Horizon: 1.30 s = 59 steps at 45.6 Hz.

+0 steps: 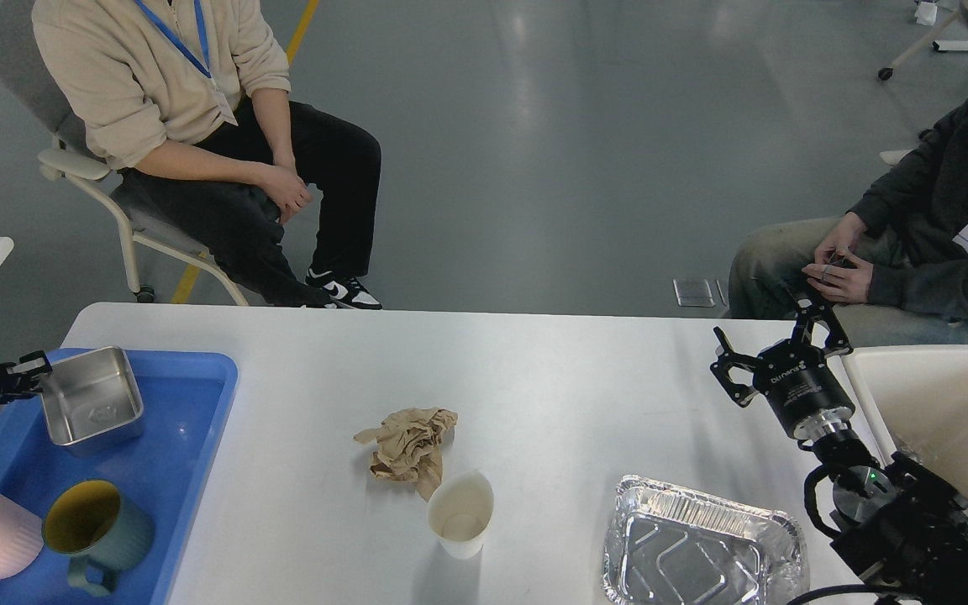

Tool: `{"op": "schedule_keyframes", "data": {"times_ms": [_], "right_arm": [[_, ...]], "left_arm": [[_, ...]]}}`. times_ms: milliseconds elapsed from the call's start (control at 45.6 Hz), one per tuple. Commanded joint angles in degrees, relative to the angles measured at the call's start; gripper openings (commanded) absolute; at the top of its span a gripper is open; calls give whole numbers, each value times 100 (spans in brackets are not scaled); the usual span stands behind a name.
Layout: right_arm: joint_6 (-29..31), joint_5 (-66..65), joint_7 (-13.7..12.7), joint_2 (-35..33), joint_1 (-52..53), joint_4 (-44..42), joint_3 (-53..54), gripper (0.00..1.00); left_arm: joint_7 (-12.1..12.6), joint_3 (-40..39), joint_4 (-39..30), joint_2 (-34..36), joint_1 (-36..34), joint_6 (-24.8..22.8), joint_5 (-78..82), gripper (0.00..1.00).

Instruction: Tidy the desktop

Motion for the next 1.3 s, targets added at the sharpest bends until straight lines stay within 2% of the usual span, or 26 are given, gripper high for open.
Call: {"op": "schedule_keyframes", "data": {"times_ms": [0, 351, 373, 417, 483, 549, 680, 856, 1119, 1273], "right_arm": [[1, 0, 0, -1, -1, 0, -7, 100], [1, 0, 0, -1, -1, 0, -15, 100], [1, 0, 0, -1, -1, 0, -15, 100], [-8, 0, 0, -1, -1, 0, -15, 100], [-8, 0, 0, -1, 8, 0, -15, 100], [-8, 0, 0, 8, 8, 0, -15, 100], [-8, 0, 0, -1, 8, 0, -15, 100], [-16, 0, 0, 8, 34, 0, -15, 100], [-25, 0, 0, 17, 61, 0, -15, 100], [-25, 0, 0, 8, 26, -9, -15, 100]], "left_arm": [[-17, 297, 90, -48, 116, 159, -470, 12], [-44, 447, 90, -39, 72, 115, -963, 14], [-35, 447, 90, -31, 63, 115, -1042, 17], [-35, 429, 90, -13, 28, 124, -1340, 28], [-17, 456, 90, -22, -33, 185, -1779, 48], [-26, 447, 90, -22, -95, 203, -2228, 52], [-44, 421, 90, 5, -183, 308, -3220, 74], [0, 438, 90, 5, -455, 528, -4145, 89], [27, 403, 81, -118, -921, 546, -4189, 95], [-70, 351, 81, -452, -1114, 616, -4338, 96]]}}
